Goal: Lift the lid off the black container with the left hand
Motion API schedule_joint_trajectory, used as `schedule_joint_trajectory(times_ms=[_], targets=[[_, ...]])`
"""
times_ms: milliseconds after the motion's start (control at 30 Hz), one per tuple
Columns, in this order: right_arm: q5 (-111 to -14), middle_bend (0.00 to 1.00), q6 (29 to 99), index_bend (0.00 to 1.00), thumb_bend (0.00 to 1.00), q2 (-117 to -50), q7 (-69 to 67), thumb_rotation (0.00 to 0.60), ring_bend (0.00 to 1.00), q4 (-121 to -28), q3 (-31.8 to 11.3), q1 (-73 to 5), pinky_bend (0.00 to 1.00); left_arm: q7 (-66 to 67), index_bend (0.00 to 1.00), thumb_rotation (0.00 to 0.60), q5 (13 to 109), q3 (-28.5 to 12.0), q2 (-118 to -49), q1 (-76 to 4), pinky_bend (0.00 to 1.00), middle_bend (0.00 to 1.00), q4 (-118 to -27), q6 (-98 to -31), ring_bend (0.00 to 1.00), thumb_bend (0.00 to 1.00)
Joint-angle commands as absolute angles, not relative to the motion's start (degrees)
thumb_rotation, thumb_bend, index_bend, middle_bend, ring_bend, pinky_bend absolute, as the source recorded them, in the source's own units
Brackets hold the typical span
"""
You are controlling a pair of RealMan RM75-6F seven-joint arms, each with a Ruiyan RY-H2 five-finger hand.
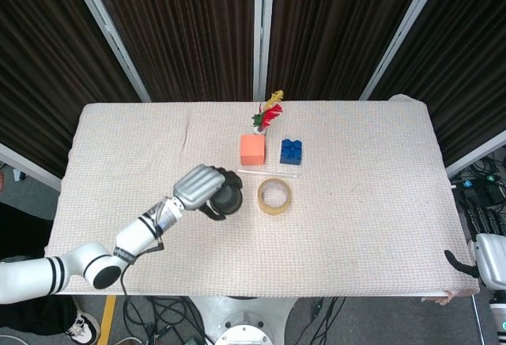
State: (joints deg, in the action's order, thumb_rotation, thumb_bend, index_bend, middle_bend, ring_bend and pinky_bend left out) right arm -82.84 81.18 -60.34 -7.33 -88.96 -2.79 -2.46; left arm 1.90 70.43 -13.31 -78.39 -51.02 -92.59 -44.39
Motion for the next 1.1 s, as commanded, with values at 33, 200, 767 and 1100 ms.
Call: schedule_joint_trajectory(times_ms=[33, 200, 767, 1100], targets=[[-82.76, 0.00, 81.14, 0.00, 0.13, -60.31, -7.23, 0.600, 0.00, -89.05, -2.82, -2.46, 0.00, 3.98, 0.47, 0.600, 59.63, -15.61, -82.53, -50.23, 0.43, 0.50, -79.57, -47.71, 0.36, 0.16], [-82.84, 0.00, 80.60, 0.00, 0.13, -60.51, -6.82, 0.600, 0.00, -89.09, -2.60, -2.64, 0.00, 4.25, 0.47, 0.600, 60.63, -14.09, -82.34, -50.02, 0.43, 0.50, -81.72, -46.77, 0.36, 0.16], [-82.55, 0.00, 80.63, 0.00, 0.13, -60.36, -7.07, 0.600, 0.00, -89.03, -2.75, -2.58, 0.00, 15.37, 0.47, 0.600, 61.20, -12.98, -83.94, -52.03, 0.43, 0.50, -80.01, -48.71, 0.36, 0.16], [-82.54, 0.00, 80.01, 0.00, 0.13, -60.77, -6.45, 0.600, 0.00, -88.95, -2.54, -2.80, 0.00, 11.58, 0.47, 0.600, 63.77, -11.05, -82.36, -49.38, 0.42, 0.50, -86.08, -49.04, 0.36, 0.16]])
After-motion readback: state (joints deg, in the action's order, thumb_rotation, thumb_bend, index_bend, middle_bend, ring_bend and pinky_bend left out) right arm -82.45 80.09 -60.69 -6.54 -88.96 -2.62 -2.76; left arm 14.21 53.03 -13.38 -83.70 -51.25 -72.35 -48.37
